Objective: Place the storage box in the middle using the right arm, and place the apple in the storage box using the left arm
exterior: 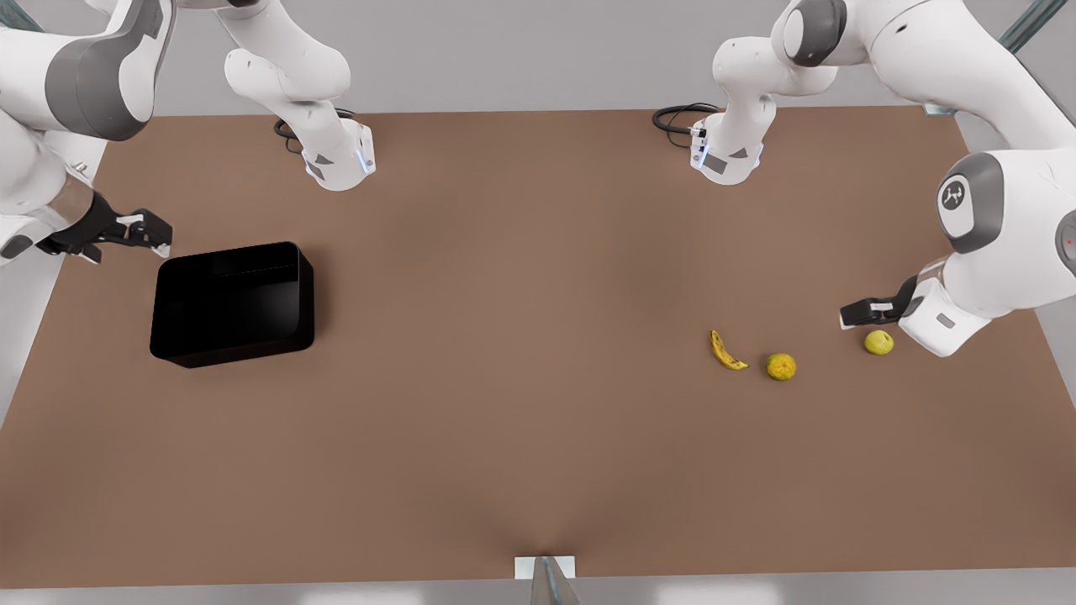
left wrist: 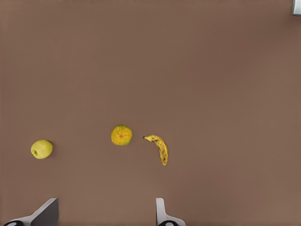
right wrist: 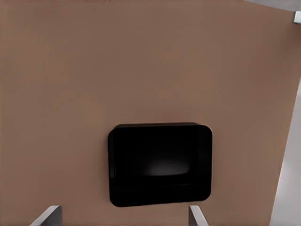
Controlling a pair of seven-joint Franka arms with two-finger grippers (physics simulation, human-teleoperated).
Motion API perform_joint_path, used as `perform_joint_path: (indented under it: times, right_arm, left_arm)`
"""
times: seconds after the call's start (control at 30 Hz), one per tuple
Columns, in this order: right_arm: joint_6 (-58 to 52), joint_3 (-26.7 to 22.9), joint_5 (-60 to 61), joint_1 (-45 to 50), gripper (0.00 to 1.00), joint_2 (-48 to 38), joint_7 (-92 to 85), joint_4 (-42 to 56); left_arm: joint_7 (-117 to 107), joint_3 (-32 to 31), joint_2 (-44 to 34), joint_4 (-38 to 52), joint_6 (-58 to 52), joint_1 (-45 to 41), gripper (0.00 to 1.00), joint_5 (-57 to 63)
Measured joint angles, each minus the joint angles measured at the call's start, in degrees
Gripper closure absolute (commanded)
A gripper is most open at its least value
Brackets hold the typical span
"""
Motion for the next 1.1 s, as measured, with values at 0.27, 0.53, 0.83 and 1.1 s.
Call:
perform_joint_path:
  times: [0.27, 0.53, 0.83, 1.1]
  right_arm:
    - [4.0, -11.84, -0.49, -8.68, 0.0, 15.2, -4.89, -0.04]
    - [28.83, -14.61, 0.73, -10.46, 0.0, 11.24, -13.89, -31.25]
    - [49.28, -17.3, 2.58, -12.12, 0.0, 17.84, -20.67, -38.16]
    - [52.99, -17.62, 2.85, -12.78, 0.06, 22.55, -24.45, -38.14]
  left_arm:
    - [-0.02, -0.01, 0.02, 0.0, 0.02, 0.01, 0.0, 0.04]
    - [-0.03, -0.05, 0.15, 0.0, -0.28, 0.01, 0.0, -0.07]
    - [-0.04, 0.03, 0.34, 0.0, -0.51, 0.05, 0.0, 0.02]
    - [-0.06, 0.03, 0.47, 0.0, -0.58, 0.0, 0.0, -0.02]
